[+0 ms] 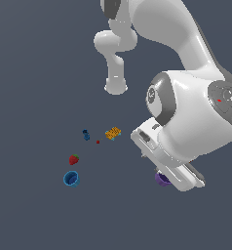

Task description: Pick up a designated object from a clutter of objects.

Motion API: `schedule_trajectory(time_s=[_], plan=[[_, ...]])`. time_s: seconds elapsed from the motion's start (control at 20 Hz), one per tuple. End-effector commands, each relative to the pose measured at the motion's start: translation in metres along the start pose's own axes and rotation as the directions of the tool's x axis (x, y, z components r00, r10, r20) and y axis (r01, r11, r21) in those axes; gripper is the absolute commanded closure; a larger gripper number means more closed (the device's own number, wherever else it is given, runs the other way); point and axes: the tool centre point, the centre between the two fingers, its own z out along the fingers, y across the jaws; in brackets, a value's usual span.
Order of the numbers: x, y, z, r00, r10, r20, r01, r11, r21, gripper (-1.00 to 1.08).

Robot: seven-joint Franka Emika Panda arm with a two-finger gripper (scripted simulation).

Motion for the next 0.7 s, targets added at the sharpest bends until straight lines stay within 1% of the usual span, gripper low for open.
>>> schedule_trajectory(time_s=[0.0, 0.35, 0.65], plan=[[-0.004, -0.012, 0.006, 0.999, 0.049, -0.008, -0.049, 0.999, -0.008, -0.2], [-0.017, -0.042, 0.026, 0.983, 0.181, -0.035, -0.182, 0.983, -0.024, -0.2], [-0.031, -0.066, 0.044, 0.954, 0.292, -0.063, -0.294, 0.955, -0.03, -0.2]])
